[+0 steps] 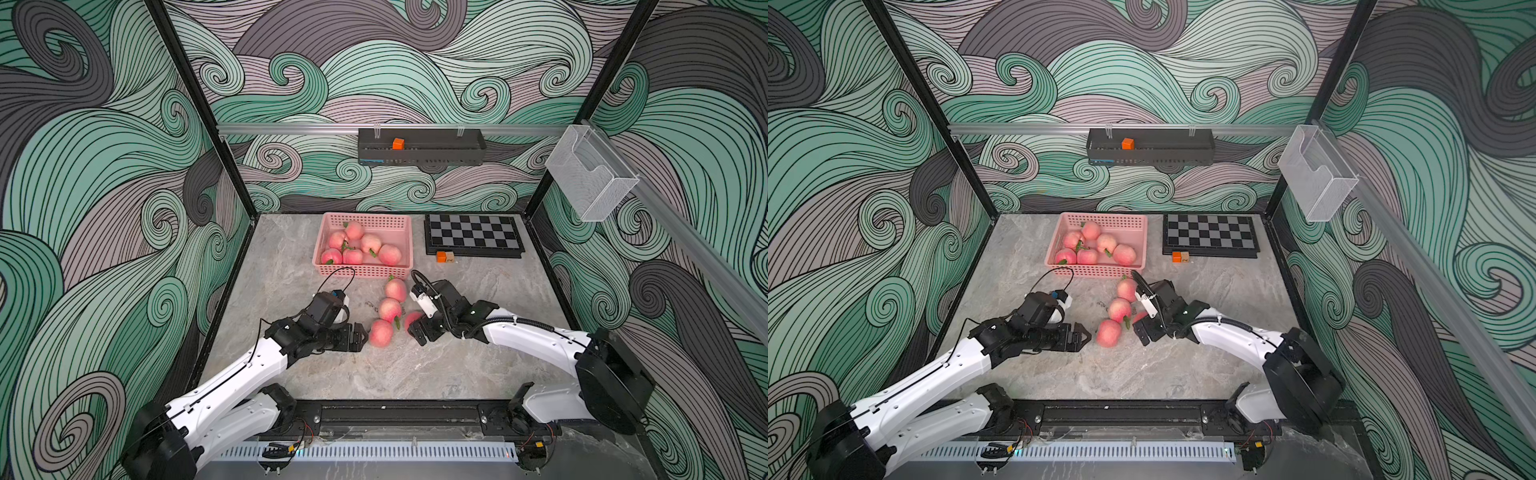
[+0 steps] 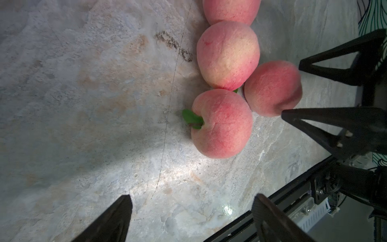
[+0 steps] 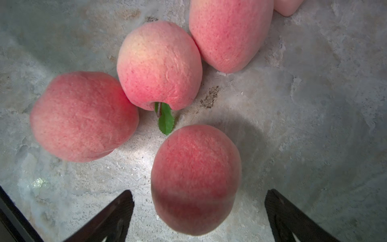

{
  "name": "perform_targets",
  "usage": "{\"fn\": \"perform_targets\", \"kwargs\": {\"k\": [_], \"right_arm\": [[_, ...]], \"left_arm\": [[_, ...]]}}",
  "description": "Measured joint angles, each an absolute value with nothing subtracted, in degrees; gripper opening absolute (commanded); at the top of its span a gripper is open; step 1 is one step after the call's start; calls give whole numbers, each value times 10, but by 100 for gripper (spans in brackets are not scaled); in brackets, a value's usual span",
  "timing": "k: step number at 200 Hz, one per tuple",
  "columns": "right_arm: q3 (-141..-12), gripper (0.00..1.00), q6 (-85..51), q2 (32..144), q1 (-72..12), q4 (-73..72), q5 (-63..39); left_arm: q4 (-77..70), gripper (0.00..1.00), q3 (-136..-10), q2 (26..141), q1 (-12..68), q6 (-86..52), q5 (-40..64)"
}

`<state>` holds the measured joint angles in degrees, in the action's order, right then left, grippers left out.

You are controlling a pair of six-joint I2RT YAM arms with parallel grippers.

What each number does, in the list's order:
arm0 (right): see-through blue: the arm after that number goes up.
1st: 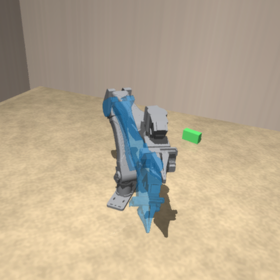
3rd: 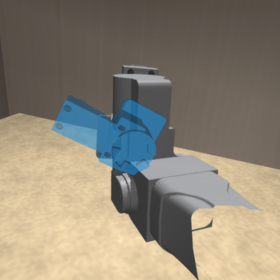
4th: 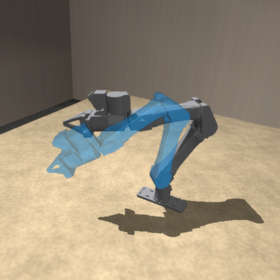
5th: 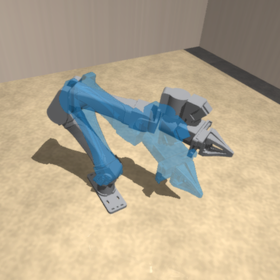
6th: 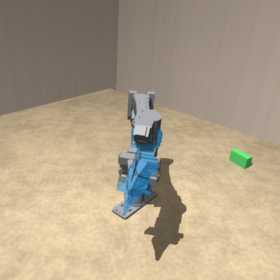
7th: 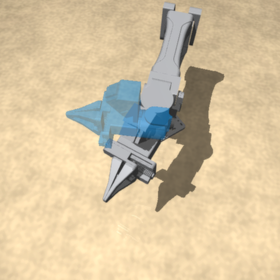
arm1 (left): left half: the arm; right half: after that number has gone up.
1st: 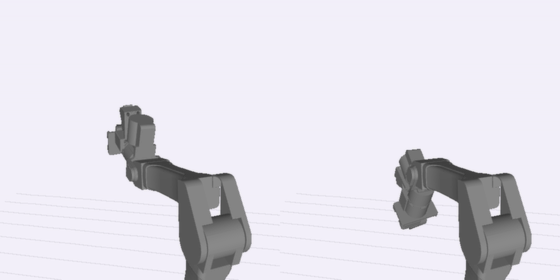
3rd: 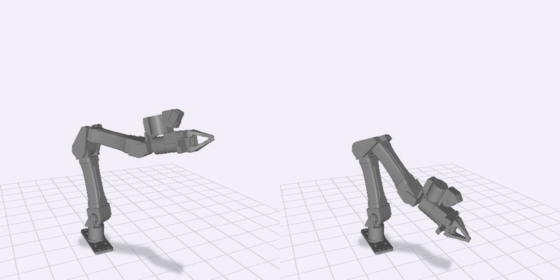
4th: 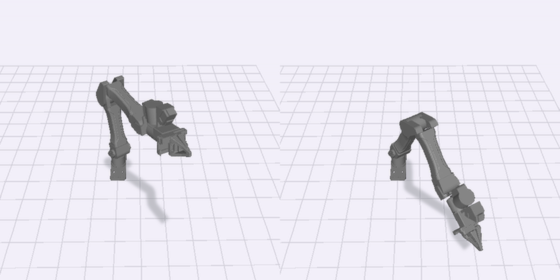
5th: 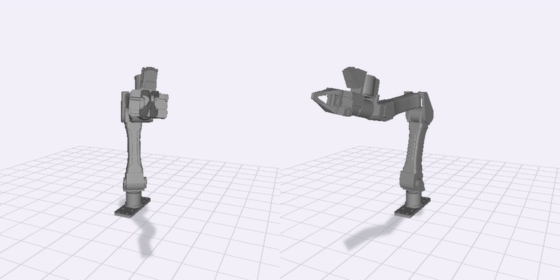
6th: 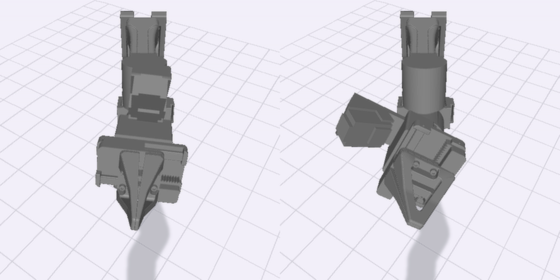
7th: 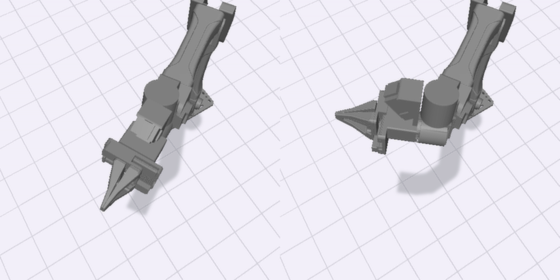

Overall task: Put the peaches into the basket
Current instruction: Pick up the peach from the center of the board.

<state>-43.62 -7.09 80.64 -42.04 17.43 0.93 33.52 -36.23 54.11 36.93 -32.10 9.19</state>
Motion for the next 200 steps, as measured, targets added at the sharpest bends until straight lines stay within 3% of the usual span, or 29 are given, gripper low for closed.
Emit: {"fn": "perform_targets", "kwargs": {"k": [93, 144, 200], "right_arm": [[-441, 98, -61, 864, -409, 136, -8], [-442, 91, -53, 884, -408, 130, -9], [-463, 77, -46, 885, -408, 131, -13]], "left_arm": [[340, 90, -377, 541, 369, -322, 45], [344, 90, -385, 542, 369, -319, 23], [348, 90, -413, 555, 369, -316, 6]]}}
